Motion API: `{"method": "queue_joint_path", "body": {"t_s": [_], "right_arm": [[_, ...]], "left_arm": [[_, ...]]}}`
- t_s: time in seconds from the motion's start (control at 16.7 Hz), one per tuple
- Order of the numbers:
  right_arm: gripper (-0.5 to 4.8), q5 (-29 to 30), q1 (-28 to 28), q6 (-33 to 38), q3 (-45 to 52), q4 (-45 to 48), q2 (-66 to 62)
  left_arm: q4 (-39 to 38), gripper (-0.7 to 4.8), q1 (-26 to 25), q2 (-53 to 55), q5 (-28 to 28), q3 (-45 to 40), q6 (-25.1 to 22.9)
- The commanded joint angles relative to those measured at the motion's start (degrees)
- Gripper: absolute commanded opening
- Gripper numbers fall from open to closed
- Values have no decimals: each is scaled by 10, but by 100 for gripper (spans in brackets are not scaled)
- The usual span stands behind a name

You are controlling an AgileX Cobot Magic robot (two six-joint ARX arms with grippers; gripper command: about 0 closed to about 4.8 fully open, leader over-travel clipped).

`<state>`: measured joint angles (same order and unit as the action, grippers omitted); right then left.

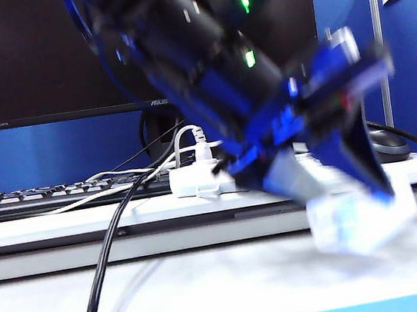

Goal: Unplug the white charger from the socket, then place it next to the socket.

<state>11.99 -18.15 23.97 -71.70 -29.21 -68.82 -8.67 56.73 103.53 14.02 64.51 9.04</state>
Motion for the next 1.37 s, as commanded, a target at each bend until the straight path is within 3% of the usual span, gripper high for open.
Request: {"method": "queue_joint_path", "body": {"t_s": [0.06,0.42,0.84,1.08,1.37], "right_arm": [[-5,2,0,-2,-2,12,3],[-5,13,0,-2,-2,12,3],[-5,21,-1,-2,-3,13,8],[-5,21,-1,-1,-3,14,10],[-5,37,-1,1,-3,14,10]], "left_arm": [[37,169,-2,-30,-43,4,0],[45,169,-25,-36,-127,39,0],[39,169,-94,-28,-127,91,0],[34,169,-100,-7,-88,92,35],[51,169,-98,7,-88,95,51]]}}
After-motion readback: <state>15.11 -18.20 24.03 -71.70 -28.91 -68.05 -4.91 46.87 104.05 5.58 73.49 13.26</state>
